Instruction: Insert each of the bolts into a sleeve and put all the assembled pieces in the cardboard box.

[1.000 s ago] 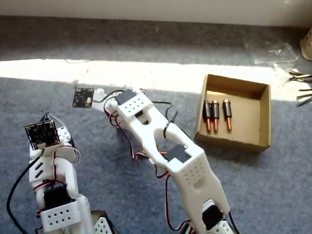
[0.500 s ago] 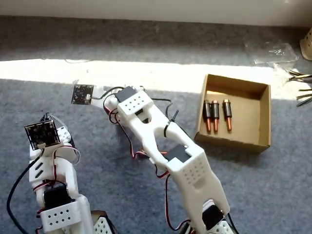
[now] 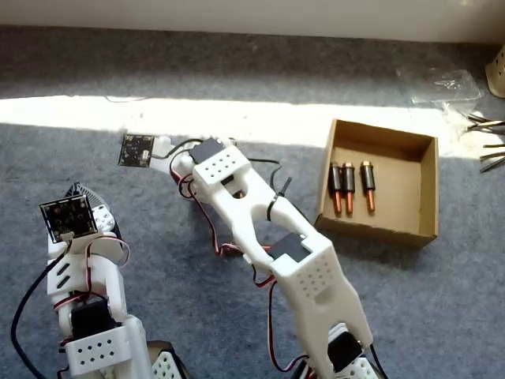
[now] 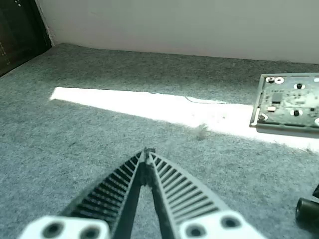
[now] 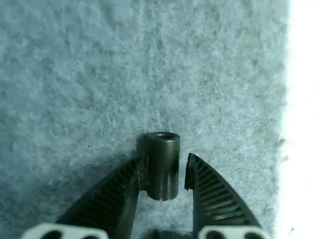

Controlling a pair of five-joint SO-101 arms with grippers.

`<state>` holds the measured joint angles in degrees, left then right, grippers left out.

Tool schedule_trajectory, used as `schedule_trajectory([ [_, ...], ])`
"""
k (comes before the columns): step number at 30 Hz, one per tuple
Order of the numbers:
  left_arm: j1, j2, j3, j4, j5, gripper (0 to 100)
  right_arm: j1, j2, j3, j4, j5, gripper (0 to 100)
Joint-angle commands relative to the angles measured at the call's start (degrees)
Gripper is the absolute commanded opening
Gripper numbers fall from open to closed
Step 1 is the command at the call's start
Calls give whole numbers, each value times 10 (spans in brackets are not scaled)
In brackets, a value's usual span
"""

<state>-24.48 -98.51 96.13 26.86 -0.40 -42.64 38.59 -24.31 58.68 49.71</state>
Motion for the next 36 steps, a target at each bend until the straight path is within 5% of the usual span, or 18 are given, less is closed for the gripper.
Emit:
schedule_trajectory([
  [1,12,-5,12,-12,4,6,14,-7,-26,17,4,116],
  [36,23,-5,12,-12,1,6,0,59,-58,11,4,116],
])
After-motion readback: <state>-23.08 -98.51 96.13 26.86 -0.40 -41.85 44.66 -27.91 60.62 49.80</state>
